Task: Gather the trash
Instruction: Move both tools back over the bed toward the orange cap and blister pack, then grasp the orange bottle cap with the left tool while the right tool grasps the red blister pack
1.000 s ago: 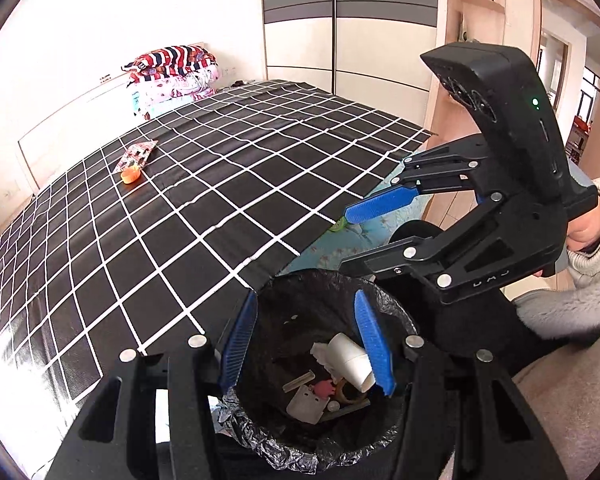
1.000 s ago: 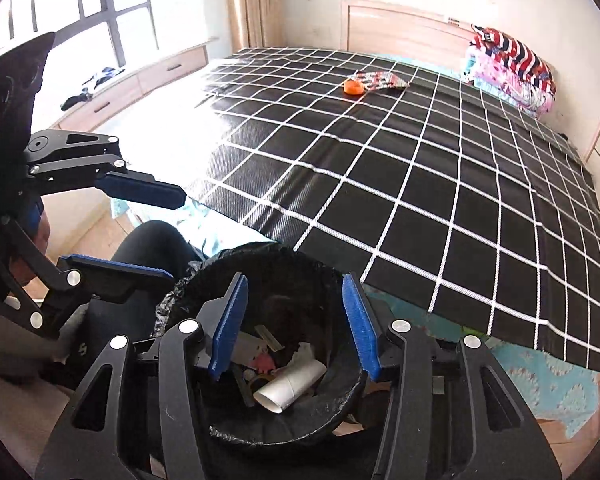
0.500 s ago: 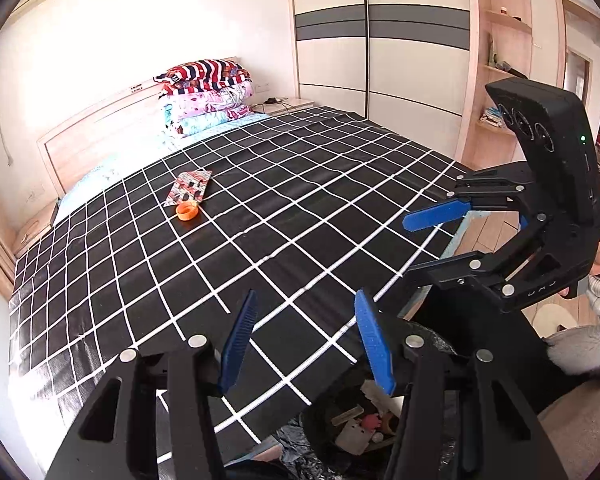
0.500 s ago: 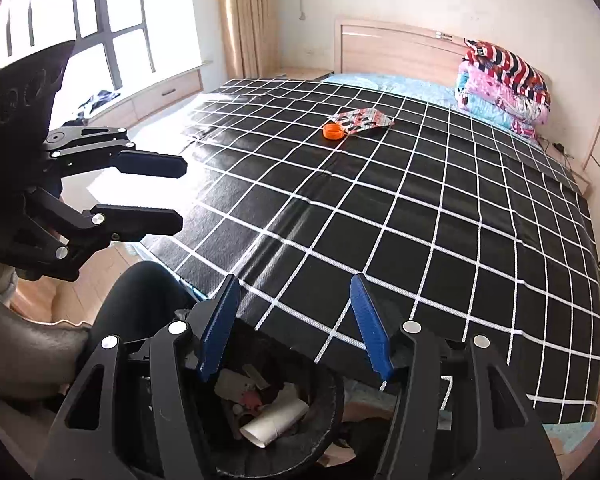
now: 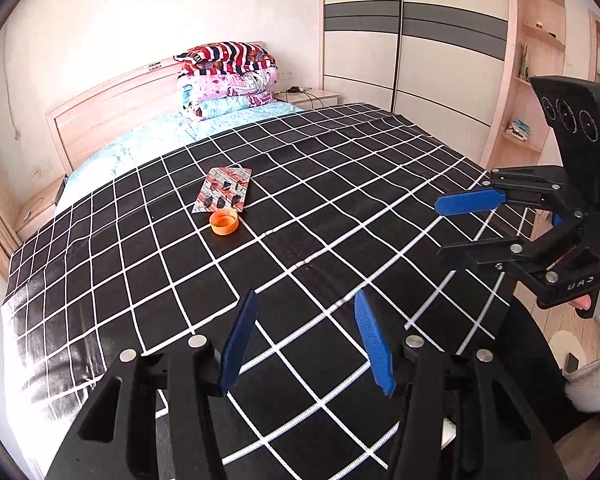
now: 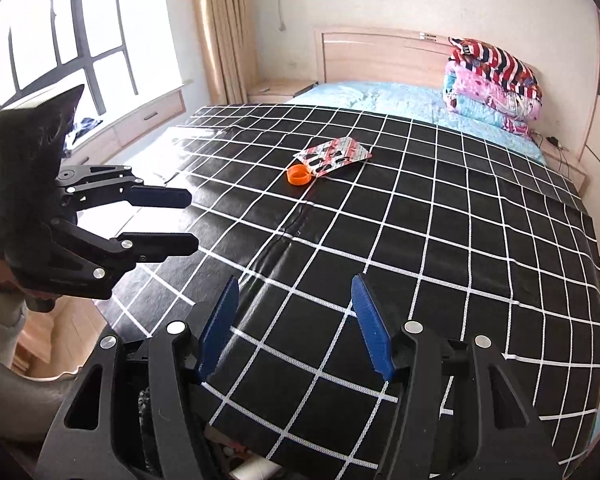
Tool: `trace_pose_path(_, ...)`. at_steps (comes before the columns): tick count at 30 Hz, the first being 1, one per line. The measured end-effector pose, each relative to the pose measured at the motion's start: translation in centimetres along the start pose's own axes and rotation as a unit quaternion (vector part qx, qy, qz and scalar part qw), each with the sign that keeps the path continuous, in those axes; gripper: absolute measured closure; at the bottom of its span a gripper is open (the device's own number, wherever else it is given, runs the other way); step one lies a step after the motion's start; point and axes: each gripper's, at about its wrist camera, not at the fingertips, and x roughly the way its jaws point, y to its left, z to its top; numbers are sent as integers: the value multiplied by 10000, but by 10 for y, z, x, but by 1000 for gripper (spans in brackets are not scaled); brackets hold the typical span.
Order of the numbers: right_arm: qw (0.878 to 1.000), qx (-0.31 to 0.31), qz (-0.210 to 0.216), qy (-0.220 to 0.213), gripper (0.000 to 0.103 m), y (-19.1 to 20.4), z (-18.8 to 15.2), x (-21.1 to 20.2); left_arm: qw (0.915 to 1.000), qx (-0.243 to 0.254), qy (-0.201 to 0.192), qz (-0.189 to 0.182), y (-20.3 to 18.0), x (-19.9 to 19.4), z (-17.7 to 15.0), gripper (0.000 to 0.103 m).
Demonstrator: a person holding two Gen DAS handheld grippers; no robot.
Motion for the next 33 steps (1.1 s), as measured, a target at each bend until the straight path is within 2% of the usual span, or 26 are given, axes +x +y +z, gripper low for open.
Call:
trace_pose_path(5, 9998, 154, -25, -92, 42, -12, 17, 13, 9998, -66, 125, 160, 21, 26, 18, 54)
trace_pose_path(10, 9990, 445, 25, -84, 41, -28, 37, 34, 9991, -325, 262, 119, 44, 51, 30, 54)
trace_pose_path(13, 9984, 557, 13, -84, 38, -35, 52, 47, 9990, -298, 321, 111, 51, 64, 38, 54)
trace_pose_path(24, 9895, 1364, 414, 243, 38, -68, 95, 111, 9964, -595, 567, 210, 79, 111, 52, 54)
trace_pose_path(28, 9882, 1475, 326, 262, 38, -77, 103, 123, 9970, -510, 549, 216, 79, 121, 53, 54)
trace_pose_path(30, 9875, 1528, 264, 283, 38, -79, 106, 129, 9972, -428, 517, 321, 77, 123, 53, 55)
trace_pose_path(33, 9873, 1541, 255, 304, 38, -79, 106, 132, 9972, -379, 466, 440, 77, 124, 54, 67)
